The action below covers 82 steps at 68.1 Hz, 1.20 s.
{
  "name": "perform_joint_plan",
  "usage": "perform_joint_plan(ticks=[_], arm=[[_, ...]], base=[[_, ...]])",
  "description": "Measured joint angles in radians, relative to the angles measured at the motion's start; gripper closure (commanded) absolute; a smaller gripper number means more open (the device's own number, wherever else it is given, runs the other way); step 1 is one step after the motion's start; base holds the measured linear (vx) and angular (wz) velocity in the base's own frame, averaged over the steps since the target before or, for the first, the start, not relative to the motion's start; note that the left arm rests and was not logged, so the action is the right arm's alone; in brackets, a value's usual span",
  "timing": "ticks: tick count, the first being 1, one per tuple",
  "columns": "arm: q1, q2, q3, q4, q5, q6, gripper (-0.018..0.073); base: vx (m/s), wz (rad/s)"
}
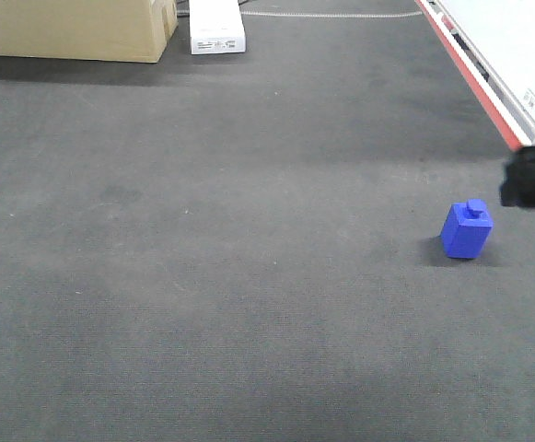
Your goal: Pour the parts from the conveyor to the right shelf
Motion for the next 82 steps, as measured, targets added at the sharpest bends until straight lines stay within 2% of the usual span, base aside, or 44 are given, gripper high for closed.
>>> perform_joint_plan(ticks=[11, 23, 30, 53, 82], arm=[[0.0, 0.27, -0.259, 0.002, 0.166, -0.021, -0.0099], [0.0, 0.519, -0.484, 0.02, 0.18, -0.029, -0.009], [-0.004, 0.612, -0.56, 0.031, 0.181, -0.034, -0.0086], [-0.101, 0.725, -0.601, 0.047, 0.183, -0.106, -0.0074], [-0.105, 0.793, -0.634, 0.136, 0.184, -0.204, -0.0067]], base=[[0.0, 0.0], [0.0, 0.0], [0.0, 0.0], [0.0, 0.0], [0.0, 0.0]])
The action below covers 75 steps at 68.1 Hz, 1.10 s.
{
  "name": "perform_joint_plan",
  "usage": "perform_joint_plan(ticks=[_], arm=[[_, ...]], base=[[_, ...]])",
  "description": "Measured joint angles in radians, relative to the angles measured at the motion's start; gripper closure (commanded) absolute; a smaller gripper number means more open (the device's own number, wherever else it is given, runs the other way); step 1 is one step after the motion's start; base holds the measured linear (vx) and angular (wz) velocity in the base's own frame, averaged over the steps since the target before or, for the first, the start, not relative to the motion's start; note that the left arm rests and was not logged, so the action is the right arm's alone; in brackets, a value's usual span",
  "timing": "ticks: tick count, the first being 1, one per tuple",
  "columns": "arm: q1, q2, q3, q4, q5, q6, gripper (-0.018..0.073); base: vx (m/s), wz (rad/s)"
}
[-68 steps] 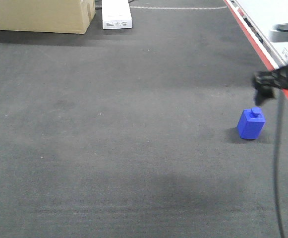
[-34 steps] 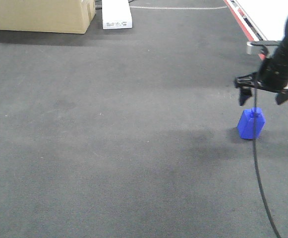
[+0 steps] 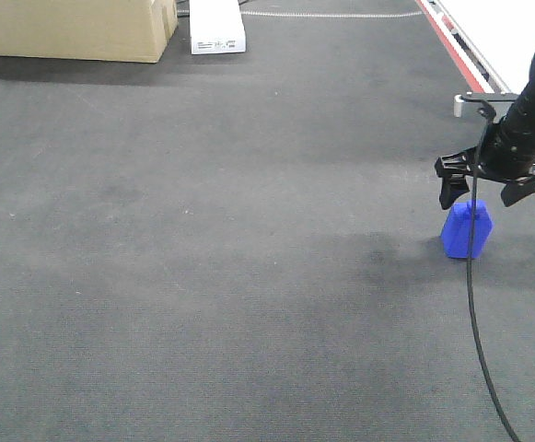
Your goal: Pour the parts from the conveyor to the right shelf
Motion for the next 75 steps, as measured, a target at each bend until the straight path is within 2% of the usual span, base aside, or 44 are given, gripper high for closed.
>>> perform_joint_plan(ticks=[29, 41, 48, 53, 58, 66, 75], arm=[[0.0, 0.097, -0.043, 0.001, -0.002, -0.001, -0.0052], [0.0, 0.135, -0.043, 0.001, -0.003, -0.001, -0.001], [0.0, 0.143, -0.043, 0.001, -0.005, -0.001, 0.0073], [0.0, 0.143, -0.043, 0.001, -0.005, 0.003, 0.0172], [0.0, 0.143, -0.043, 0.0, -0.005, 0.016, 0.0306], [0.0, 0.143, -0.043, -0.003, -0.006, 0.027, 0.0577], [0.0, 0.143, -0.043, -0.003, -0.006, 0.027, 0.0571]], base=[[0.0, 0.0], [0.0, 0.0], [0.0, 0.0], [0.0, 0.0], [0.0, 0.0], [0.0, 0.0], [0.0, 0.0]])
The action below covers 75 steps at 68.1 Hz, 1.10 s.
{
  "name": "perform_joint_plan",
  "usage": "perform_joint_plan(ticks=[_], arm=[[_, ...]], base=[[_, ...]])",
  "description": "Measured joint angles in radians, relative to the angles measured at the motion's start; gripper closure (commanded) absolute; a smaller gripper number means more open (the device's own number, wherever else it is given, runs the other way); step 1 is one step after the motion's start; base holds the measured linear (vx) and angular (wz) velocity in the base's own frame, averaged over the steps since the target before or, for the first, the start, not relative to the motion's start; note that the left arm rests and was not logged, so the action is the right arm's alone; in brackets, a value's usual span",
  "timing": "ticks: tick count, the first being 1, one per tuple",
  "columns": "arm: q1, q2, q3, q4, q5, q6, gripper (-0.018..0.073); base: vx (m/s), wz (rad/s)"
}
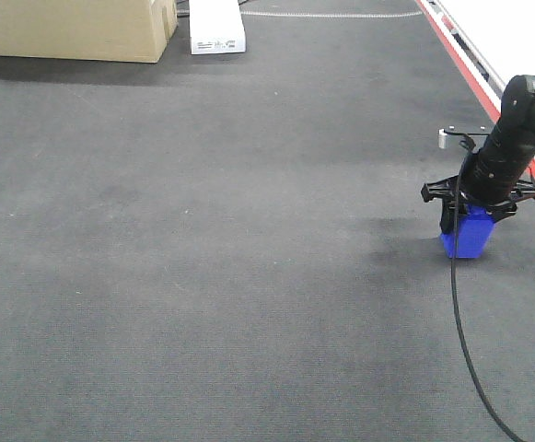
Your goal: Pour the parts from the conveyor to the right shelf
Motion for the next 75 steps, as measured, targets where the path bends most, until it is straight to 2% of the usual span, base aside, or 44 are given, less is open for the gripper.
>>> perform_joint_plan(ticks=[20, 29, 36, 51, 75], arm=[[0.0, -0.088, 0.006, 0.011, 0.001, -0.011, 0.0566], [0.0, -0.204, 0.091, 0.039, -0.004, -0.035, 0.0565], [0.0, -0.317, 0.224, 0.053, -0.051, -0.058, 0.0565], [0.0, -0.64, 0.594, 0.066, -0.279, -0.082, 0.0565], [0.0, -1.192, 1.089, 0.156, -0.62, -0.135, 0.0565]], base=[[0.0, 0.0], [0.0, 0.0], [0.0, 0.0], [0.0, 0.0], [0.0, 0.0]])
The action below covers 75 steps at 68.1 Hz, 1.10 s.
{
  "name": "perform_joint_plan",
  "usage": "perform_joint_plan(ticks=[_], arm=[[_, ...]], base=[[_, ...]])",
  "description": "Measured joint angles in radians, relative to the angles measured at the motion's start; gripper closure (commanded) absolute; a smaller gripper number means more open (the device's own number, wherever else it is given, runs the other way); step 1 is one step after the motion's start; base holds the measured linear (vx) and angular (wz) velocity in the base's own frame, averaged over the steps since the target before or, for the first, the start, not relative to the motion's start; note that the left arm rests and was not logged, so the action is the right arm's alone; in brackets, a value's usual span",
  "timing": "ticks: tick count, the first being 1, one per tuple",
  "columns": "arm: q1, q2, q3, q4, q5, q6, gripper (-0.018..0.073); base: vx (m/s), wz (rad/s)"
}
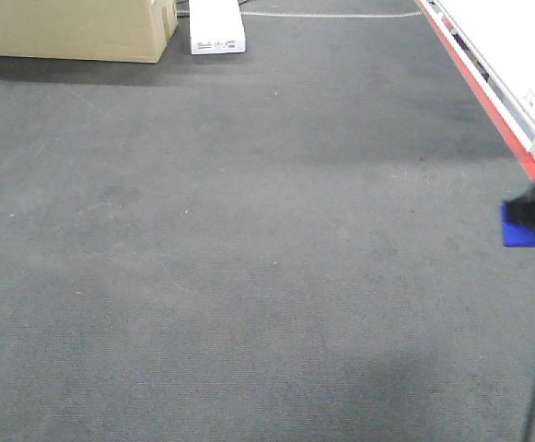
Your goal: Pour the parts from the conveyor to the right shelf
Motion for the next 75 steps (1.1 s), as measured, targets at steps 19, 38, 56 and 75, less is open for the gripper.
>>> perform_joint_plan(ticks=[19, 38, 56, 75], arm=[[0.0, -0.441, 0.278, 0.005, -0.098, -0.028, 0.0565], [0.0, -0.834, 0.483, 0.007, -0.091, -0.033, 0.0565], [0.0, -1.004, 0.529, 0.007, -0.075, -0.033, 0.0565], [0.0, -1.009, 0.529, 0.007, -0.073, -0.033, 0.0565]], base=[[0.0, 0.0], [0.0, 0.0], [0.0, 0.0], [0.0, 0.0]])
